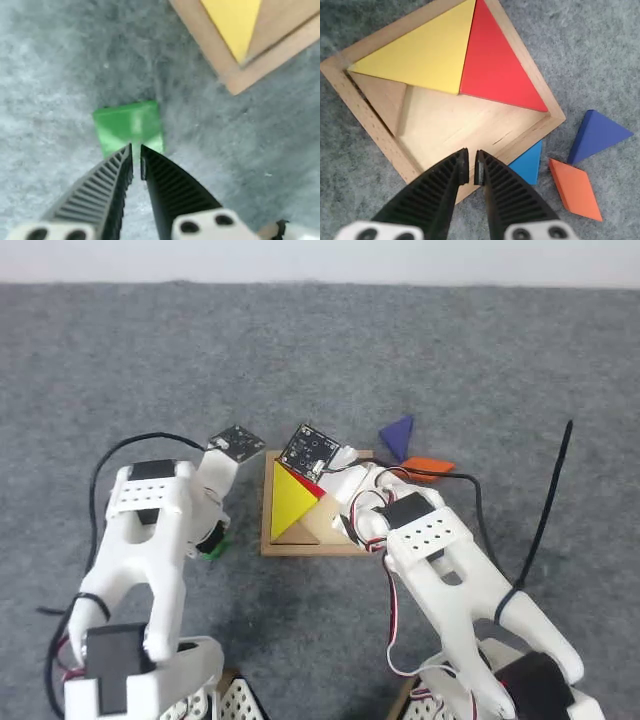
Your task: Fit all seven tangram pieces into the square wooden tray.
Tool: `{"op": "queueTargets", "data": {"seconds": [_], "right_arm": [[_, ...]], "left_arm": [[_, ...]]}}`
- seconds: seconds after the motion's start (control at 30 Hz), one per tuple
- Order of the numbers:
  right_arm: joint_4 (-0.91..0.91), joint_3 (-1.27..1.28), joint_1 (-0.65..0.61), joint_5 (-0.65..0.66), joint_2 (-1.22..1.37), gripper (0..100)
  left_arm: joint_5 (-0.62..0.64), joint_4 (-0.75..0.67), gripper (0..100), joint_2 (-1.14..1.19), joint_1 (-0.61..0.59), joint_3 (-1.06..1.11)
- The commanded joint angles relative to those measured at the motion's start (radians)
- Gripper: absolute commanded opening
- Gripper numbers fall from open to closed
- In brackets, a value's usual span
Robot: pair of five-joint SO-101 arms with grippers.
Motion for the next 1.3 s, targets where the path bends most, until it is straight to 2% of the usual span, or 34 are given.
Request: {"op": "queueTargets", "data": {"seconds": [0.0,0.1,0.2,0.4,0.57,0.77,0.9,1.1,1.27], "right_arm": [[-0.044,-0.006,0.015,-0.003,-0.058,4.1],[-0.045,-0.006,0.015,-0.003,-0.056,4.1],[-0.045,-0.006,0.015,-0.003,-0.056,4.1],[-0.045,-0.006,0.015,-0.003,-0.056,4.1],[-0.045,-0.006,0.013,-0.003,-0.056,4.1],[-0.045,-0.006,0.013,-0.003,-0.056,4.1],[-0.045,-0.006,0.013,-0.003,-0.056,4.1],[-0.045,-0.006,0.015,-0.003,-0.056,4.1],[-0.045,-0.006,0.015,-0.003,-0.058,4.1]], "left_arm": [[0.035,0.02,2,-0.014,0.031,-0.041],[0.041,0.017,2,-0.015,0.034,-0.045],[0.055,-0.009,3,-0.006,-0.012,-0.067],[0.051,-0.069,18,-0.003,-0.092,-0.07],[0.049,-0.075,20,0.0,-0.086,-0.07],[0.005,-0.12,24,0.186,-0.092,-0.088],[0.052,-0.049,24,0.308,-0.098,-0.211],[0.049,-0.032,24,0.339,-0.063,-0.222],[0.048,-0.034,11,0.341,-0.061,-0.22]]}}
